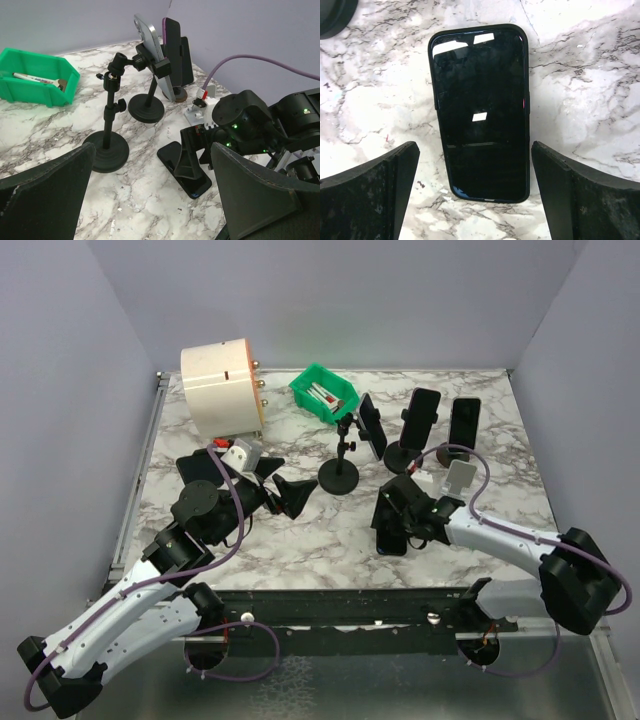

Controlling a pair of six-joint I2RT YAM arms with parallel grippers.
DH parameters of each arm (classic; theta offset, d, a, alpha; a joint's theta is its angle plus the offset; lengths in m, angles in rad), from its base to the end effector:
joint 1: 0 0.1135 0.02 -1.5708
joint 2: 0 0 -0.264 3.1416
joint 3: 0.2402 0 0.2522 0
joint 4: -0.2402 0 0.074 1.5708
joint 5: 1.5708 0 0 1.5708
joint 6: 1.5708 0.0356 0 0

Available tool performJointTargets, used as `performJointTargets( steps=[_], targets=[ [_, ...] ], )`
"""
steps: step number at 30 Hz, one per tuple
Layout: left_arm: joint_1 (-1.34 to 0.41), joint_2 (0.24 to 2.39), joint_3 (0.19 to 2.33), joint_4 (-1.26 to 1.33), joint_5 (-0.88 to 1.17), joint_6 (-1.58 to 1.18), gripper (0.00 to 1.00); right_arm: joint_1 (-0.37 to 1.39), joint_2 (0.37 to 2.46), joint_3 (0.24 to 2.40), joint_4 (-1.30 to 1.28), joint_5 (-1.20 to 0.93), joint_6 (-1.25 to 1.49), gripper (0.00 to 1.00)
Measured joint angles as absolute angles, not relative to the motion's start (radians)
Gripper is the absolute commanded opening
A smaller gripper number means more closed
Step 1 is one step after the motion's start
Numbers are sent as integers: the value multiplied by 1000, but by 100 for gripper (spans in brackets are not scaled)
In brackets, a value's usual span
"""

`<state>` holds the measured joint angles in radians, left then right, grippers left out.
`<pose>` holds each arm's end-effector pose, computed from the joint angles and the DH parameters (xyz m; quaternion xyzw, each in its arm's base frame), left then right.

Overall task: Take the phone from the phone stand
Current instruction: Place the phone at the center of the board, then pick up the phone stand at the center of the board.

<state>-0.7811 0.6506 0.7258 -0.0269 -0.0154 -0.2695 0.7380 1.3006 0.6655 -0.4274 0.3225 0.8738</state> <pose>0.1134 -0.1117 0.3569 0.1691 0.6688 -0.3584 0.6290 0.1813 0.1496 0.1768 0.1051 0.9504 0.0714 0.2840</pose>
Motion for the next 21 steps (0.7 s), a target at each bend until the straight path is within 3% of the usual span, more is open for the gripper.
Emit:
performJointTargets(
  steps=[8,17,21],
  targets=[
    [-781,645,726,-28,-15,-270,99,738,1136,706,-563,337,856,98],
    [-781,645,727,-28,-15,-272,99,726,882,953,-802,591,791,99],
    [-781,645,727,-28,-15,-273,99,568,879,969,-805,623,708,99]
  ],
)
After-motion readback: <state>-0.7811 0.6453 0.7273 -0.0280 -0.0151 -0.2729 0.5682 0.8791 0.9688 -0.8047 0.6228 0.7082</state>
